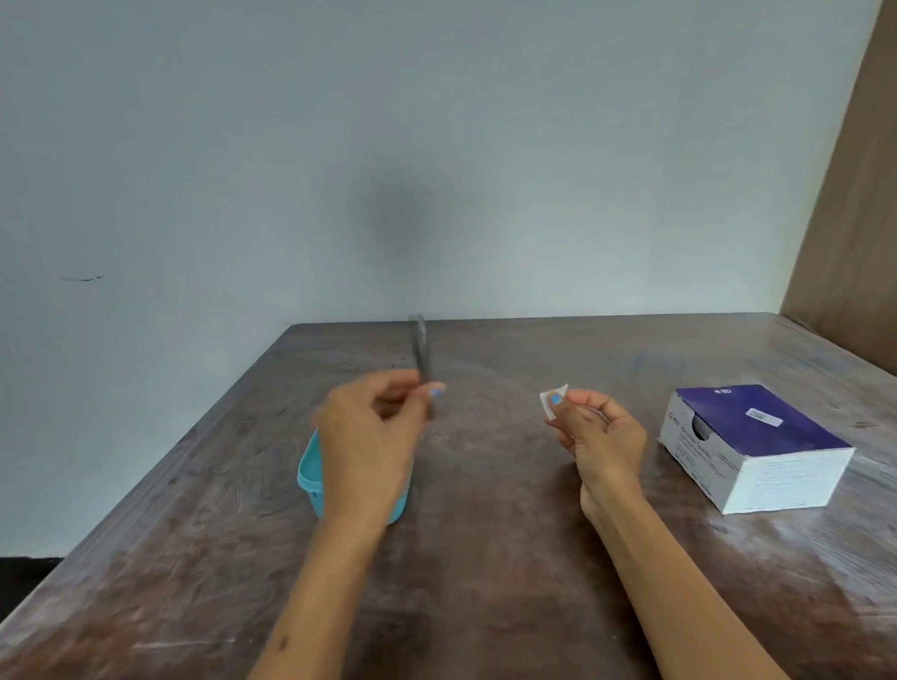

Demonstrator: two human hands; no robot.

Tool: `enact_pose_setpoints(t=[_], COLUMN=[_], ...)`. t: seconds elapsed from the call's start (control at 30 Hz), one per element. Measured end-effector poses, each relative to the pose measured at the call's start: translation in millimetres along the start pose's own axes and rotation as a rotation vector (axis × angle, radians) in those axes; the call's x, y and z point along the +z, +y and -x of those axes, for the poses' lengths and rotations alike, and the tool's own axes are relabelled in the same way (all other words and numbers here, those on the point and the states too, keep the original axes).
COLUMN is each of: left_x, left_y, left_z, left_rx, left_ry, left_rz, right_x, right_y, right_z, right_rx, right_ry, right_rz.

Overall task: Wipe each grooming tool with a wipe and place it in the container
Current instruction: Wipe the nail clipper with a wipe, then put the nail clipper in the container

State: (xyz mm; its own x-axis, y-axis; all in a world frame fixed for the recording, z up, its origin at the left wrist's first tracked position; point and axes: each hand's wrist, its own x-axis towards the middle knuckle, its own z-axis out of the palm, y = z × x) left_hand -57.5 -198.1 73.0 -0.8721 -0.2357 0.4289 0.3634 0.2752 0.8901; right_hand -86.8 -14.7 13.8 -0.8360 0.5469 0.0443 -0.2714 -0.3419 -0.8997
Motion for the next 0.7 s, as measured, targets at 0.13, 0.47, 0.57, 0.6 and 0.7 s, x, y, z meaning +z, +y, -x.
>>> enact_pose_setpoints(t=[0.13,0.47,0.57,0.6,0.7], left_x=[-26,-5,-6,-8,-6], left_y=[-11,-14,-7,-3,9], left_z=[-26,-35,-30,-26,-12], left_rx=[-0.101,-0.312,-0.276,-0.237,-0.038], left_ry=[-0.062,-0.278,-0.254,-0.234,-0.143], left_rz=[-0.571,-1.033,-1.036,-1.031,-0.978], right_x=[1,2,1,1,-3], right_y=[3,1,2,2,1], right_z=[3,10,11,11,16], right_rx=[-0.022,-0.049,-0.044,-0.042,-0.024], right_ry=[-0.055,-0.091,-0.091,-0.089,-0.085], right_rz=[0.099,0.201,0.199,0.198,0.188])
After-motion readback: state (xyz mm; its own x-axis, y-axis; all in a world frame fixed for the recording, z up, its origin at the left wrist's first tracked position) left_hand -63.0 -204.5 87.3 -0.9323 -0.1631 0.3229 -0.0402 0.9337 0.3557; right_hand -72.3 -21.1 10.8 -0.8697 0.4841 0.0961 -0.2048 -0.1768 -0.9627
